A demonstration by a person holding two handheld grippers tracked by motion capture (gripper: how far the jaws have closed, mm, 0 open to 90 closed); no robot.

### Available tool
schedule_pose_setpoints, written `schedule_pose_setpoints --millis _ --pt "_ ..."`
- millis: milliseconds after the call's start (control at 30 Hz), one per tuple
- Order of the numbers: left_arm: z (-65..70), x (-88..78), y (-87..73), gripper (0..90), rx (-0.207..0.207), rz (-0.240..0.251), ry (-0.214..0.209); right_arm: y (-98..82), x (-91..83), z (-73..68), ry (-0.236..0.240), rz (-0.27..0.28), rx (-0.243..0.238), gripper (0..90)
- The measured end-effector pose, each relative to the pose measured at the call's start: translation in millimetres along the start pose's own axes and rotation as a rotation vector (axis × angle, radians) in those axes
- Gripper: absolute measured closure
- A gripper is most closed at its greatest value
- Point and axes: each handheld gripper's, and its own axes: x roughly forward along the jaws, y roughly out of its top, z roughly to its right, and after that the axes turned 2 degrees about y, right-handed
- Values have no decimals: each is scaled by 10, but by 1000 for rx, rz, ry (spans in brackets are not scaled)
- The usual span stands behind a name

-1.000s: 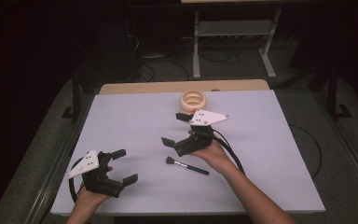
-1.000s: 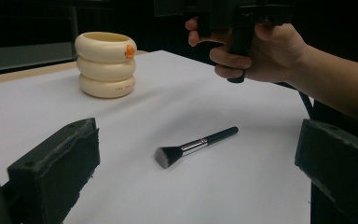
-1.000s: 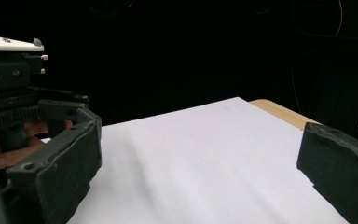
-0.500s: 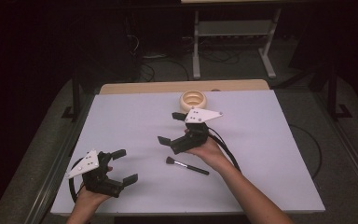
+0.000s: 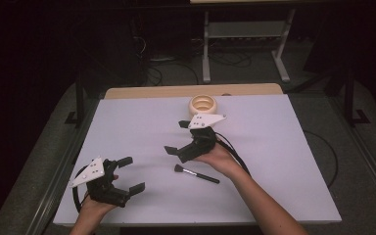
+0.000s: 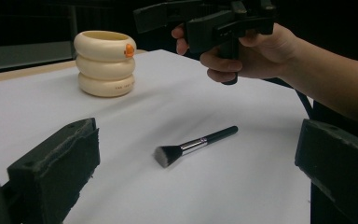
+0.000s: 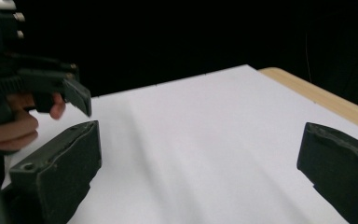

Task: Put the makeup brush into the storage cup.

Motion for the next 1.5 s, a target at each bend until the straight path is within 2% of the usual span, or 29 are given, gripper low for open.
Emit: schedule_pose_setpoints --millis 333,767,1167,1267,1500 --pt "2 4 -2 0 -6 -1 0 -3 -43 -11 -7 -89 -27 0" --pt "-3 1 2 0 -2 -2 -2 19 -51 -34 -38 -174 -21 0" --pt "2 5 3 0 -6 2 -3 42 -48 -59 -34 -263 3 0" --pt "0 4 2 0 -4 0 -3 53 -50 -60 -38 -294 -14 1" --pt "0 4 3 0 -5 2 -4 63 -54 -55 -32 -348 -26 61"
